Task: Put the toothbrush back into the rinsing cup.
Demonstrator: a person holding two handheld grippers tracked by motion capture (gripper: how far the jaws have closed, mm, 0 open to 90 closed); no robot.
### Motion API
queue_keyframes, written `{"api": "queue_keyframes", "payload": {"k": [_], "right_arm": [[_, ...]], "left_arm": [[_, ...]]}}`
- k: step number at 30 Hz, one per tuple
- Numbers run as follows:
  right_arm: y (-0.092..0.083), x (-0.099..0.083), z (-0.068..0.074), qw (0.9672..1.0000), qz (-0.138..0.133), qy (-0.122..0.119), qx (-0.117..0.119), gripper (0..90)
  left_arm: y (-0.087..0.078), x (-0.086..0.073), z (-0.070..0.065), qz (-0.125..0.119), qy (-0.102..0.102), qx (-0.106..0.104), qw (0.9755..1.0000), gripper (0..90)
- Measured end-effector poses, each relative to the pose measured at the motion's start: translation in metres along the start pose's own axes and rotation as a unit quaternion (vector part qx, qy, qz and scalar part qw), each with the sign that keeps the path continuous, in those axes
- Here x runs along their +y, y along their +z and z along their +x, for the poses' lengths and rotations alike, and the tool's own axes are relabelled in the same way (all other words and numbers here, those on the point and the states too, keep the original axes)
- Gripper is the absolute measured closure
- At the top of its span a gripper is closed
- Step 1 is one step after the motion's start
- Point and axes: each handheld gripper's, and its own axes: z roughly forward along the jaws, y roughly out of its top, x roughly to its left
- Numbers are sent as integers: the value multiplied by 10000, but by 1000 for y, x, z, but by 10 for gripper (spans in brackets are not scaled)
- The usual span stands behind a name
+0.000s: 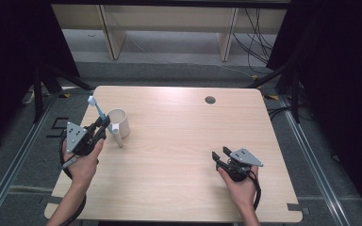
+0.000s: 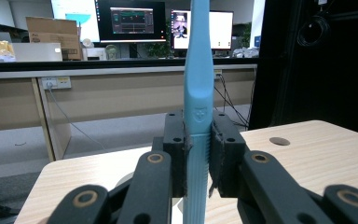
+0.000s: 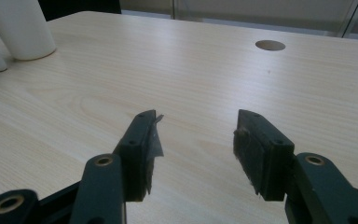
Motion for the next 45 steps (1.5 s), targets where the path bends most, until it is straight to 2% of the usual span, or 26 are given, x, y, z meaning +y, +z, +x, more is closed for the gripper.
{"api": "queue_keyframes", "payload": {"k": [2,5,6,10,14,19,20,21,23,24,27,28,29,32,33,36,37,40,41,45], "right_arm": [[0,0,-1,10000,-34,-68,-44,495],[-1,1,0,10000,18,41,7,495],[0,0,0,10000,-24,-21,-1,495],[0,0,1,10000,-30,-14,10,495],[1,1,2,10000,-65,32,12,496],[0,4,1,10000,-47,2,47,493],[-1,3,3,9998,-20,172,9,493],[-1,3,2,10000,-55,82,-6,489],[0,3,3,9999,-56,79,-43,488],[-1,4,2,9999,-31,107,65,487],[-1,3,3,9999,-38,131,44,487],[-2,4,1,10000,-5,8,18,487],[-2,4,1,10000,-87,-11,-46,487],[-3,4,3,10000,-47,78,16,486],[-3,4,1,10000,-64,-56,-15,486],[-2,3,5,9999,-52,115,12,486],[-1,4,3,9999,-73,-71,9,486],[-1,4,4,10000,-42,26,24,486],[-1,5,4,10000,-56,-62,24,485],[-1,6,4,10000,-67,-40,25,485]], "left_arm": [[2,0,0,-11,19,-1,10000,781],[4,0,0,12,40,1,10000,781],[5,-1,-1,8,17,4,10000,781],[6,0,0,24,64,-4,10000,781],[8,0,0,13,5,14,10000,781],[11,4,0,-18,26,-4,10000,781],[11,4,0,-11,62,-14,10000,781],[11,4,0,-6,52,-7,10000,781],[13,4,-1,-18,47,-11,10000,781],[13,4,-1,-11,78,-16,10000,781],[15,3,-1,-4,63,13,10000,781],[16,2,-1,8,60,17,10000,781],[16,2,-1,11,46,26,10000,781],[18,-1,-2,28,62,23,10000,781],[18,-2,-2,45,68,15,10000,781],[20,-4,-2,85,99,33,9999,781],[20,-5,-2,89,101,44,9999,781],[21,-7,1,99,112,78,9999,781],[21,-7,1,112,114,89,9998,781],[21,-8,2,112,90,94,9999,781]]}}
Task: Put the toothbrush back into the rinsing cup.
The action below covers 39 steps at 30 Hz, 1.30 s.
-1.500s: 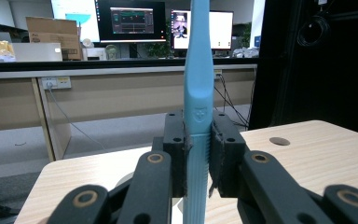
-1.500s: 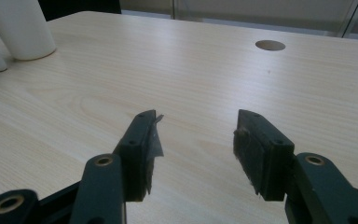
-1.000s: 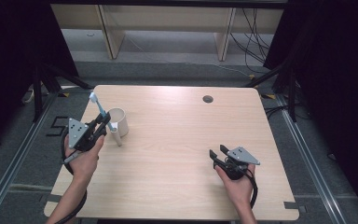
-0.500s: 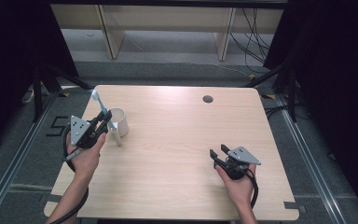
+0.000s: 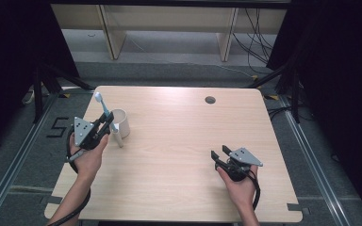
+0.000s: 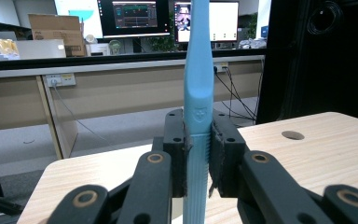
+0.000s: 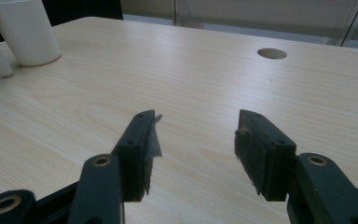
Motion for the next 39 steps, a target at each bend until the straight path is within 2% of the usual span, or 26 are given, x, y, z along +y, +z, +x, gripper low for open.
{"api": "queue_keyframes", "payload": {"k": [1,3,6,7,12,13,14,23,24,26,29,30,31,32,36,37,39], "right_arm": [[0,0,1,9999,-8,96,52,485],[-1,0,-1,10000,-31,-7,-4,484],[-1,0,-1,10000,-54,-3,-45,484],[-2,0,0,9999,-8,126,40,484],[-3,2,-3,10000,-47,-26,-10,484],[-2,1,-1,9999,-58,119,27,484],[-3,2,-1,9999,-40,135,47,483],[-3,2,-1,9999,-60,112,31,483],[-3,3,-2,10000,-90,23,-14,483],[-4,3,-1,10000,-60,65,40,482],[-3,3,-2,10000,-91,18,-1,480],[-3,3,-2,9999,-100,94,46,480],[-4,3,-3,10000,-55,19,10,480],[-4,3,-3,9999,-29,90,113,480],[-4,3,-3,9999,-27,93,88,479],[-4,3,-1,9997,-24,218,61,478],[-3,2,-1,9997,-56,187,135,478]], "left_arm": [[0,0,0,3,3,-1,10000,781],[0,-1,-1,4,15,-11,10000,781],[1,-2,-1,-1,-3,-6,10000,781],[1,-2,-1,-3,-5,-2,10000,781],[2,-3,-1,7,33,-16,10000,781],[2,-3,-2,6,31,-18,10000,781],[3,-3,-2,12,34,-10,10000,781],[4,-6,-2,47,59,11,10000,781],[4,-6,-2,45,51,9,10000,781],[4,-7,-2,51,51,6,10000,781],[4,-8,-1,60,68,36,10000,781],[4,-8,-1,69,60,40,10000,781],[4,-9,-1,74,59,46,9999,781],[4,-10,-1,82,43,51,9999,781],[5,-12,-1,65,83,45,9999,781],[5,-13,-2,66,78,49,9999,781],[5,-14,-3,62,82,45,9999,781]]}}
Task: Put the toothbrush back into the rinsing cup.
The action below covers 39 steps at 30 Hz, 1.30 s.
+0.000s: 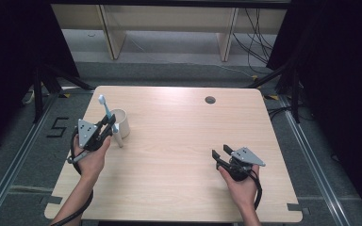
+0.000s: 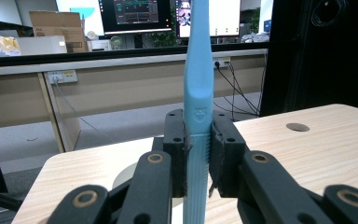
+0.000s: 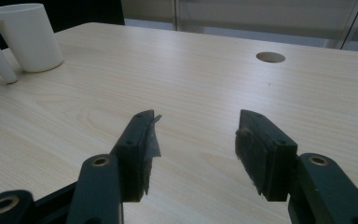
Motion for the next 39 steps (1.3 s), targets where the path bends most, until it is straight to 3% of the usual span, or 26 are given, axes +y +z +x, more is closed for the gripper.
{"api": "queue_keyframes", "payload": {"k": [3,5,6,8,16,19,23,24,25,29,35,38,39], "right_arm": [[0,0,-1,9999,-33,-135,-70,478],[1,0,0,10000,25,-38,-39,478],[0,0,-1,9998,-5,-163,-89,477],[0,1,0,9999,60,-103,-12,477],[1,0,-1,9998,42,-188,-84,476],[2,-1,1,10000,51,-14,-2,475],[2,-1,0,9999,31,-117,-52,475],[2,-1,1,10000,47,-28,-6,475],[2,-1,-1,9999,20,-144,-55,474],[2,-1,-1,9998,38,-210,-54,474],[2,-1,2,9999,112,-33,5,473],[4,-2,1,9997,123,-179,-67,473],[3,-2,3,9999,160,29,-30,473]], "left_arm": [[0,-1,-1,16,17,20,10000,781],[0,-2,-1,23,28,31,10000,781],[0,-2,-2,30,38,33,10000,781],[0,-3,-2,35,38,50,10000,781],[0,-7,-4,57,49,83,9999,781],[0,-9,-6,70,76,76,9999,781],[1,-13,-7,98,84,93,9999,781],[1,-13,-7,101,83,95,9999,781],[1,-14,-7,102,61,99,9999,781],[1,-16,-7,123,70,85,9999,781],[1,-20,-6,166,50,99,9998,781],[1,-22,-5,167,36,109,9998,781],[1,-23,-4,168,45,110,9998,781]]}}
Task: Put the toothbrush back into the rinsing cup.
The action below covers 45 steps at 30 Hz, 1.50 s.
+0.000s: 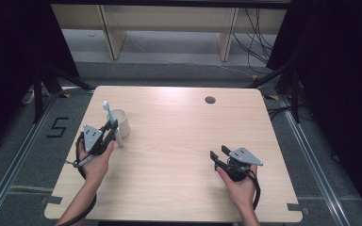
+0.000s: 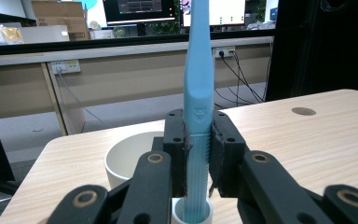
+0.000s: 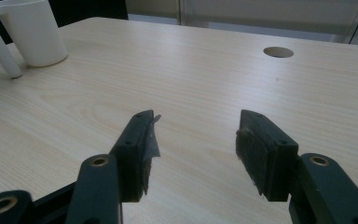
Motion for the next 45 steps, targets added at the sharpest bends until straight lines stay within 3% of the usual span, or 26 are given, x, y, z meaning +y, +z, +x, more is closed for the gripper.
{"api": "queue_keyframes", "payload": {"k": [6,8,9,25,26,29,32,33,34,35,40,45], "right_arm": [[1,0,-1,9998,-115,-151,18,473],[1,0,1,10000,-50,-37,27,473],[1,0,-1,9998,-101,-171,-10,472],[2,0,0,9999,-5,-157,52,472],[3,-1,1,9999,-23,-74,67,472],[3,-1,0,9998,-29,-167,65,472],[4,-1,1,9999,0,-88,105,472],[3,-1,1,9998,-31,-163,90,471],[2,0,3,9999,44,25,91,471],[2,0,3,9999,44,25,91,471],[4,-1,0,9998,-50,-179,48,471],[4,-1,1,9999,10,-84,104,471]], "left_arm": [[0,-3,0,28,-13,-12,10000,780],[0,-4,0,4,-26,-39,10000,780],[0,-4,-1,27,-25,-23,10000,780],[1,-12,-2,108,-70,-17,9999,780],[1,-12,-2,103,-72,-15,9999,780],[1,-12,-1,94,-73,-16,9999,779],[1,-12,-1,114,-79,-15,9999,779],[1,-13,-1,86,-93,-39,9999,779],[1,-13,-1,121,-84,-8,9999,775],[1,-14,-1,113,-85,-18,9999,775],[0,-15,0,240,-215,-86,9994,677],[-3,-13,1,287,-230,-152,9992,523]]}}
